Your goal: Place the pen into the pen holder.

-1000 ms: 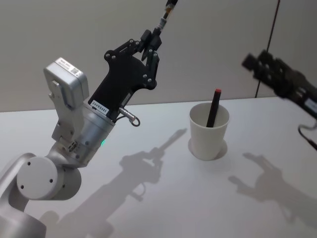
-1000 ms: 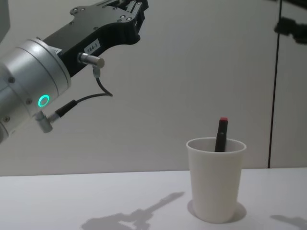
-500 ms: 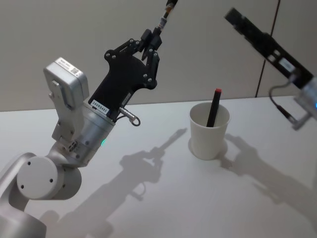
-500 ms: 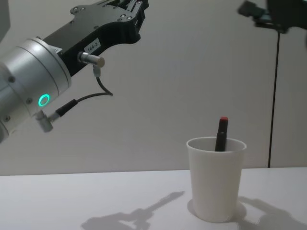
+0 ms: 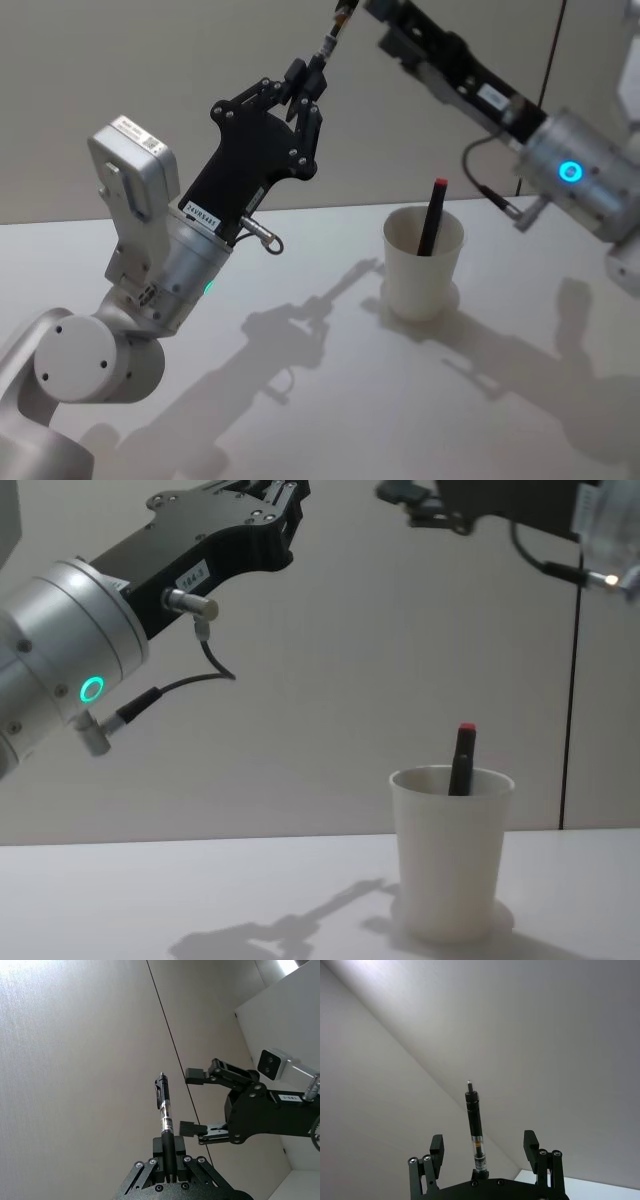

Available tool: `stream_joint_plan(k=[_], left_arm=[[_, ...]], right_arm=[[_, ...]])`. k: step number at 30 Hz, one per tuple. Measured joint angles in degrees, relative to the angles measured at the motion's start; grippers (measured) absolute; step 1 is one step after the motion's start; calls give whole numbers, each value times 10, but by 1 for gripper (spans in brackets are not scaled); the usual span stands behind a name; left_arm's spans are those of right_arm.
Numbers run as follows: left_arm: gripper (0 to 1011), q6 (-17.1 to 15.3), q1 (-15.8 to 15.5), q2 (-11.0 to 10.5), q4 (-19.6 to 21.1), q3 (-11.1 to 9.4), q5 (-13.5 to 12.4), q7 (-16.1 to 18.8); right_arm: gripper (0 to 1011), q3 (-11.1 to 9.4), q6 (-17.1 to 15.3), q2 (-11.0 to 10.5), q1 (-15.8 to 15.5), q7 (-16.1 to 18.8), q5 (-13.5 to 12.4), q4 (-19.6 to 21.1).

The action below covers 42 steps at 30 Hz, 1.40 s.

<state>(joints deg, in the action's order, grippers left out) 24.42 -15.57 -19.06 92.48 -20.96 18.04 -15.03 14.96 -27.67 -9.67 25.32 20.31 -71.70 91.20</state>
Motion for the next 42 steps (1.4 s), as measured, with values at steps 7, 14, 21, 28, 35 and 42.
stream_joint_plan(k=[7,14,21,28,35,42], left_arm=[[130,0,0,0,0,0,0,0],[131,0,0,0,0,0,0,0],[130,0,0,0,0,0,0,0],[130,0,0,0,0,0,0,0],[130,0,0,0,0,0,0,0],[130,0,0,0,0,0,0,0]], right_arm=[[1001,14,-16,17,19,-9,-11,-15],[1002,24,-24,29,34,-12,-19,-26],[1001,30,-25,33,43,-14,-28,-31],[1001,31,-19,29,46,-16,-35,-32],[1001,32,-14,25,46,-18,-40,-33],[1001,35,-9,21,46,-19,-41,-34]])
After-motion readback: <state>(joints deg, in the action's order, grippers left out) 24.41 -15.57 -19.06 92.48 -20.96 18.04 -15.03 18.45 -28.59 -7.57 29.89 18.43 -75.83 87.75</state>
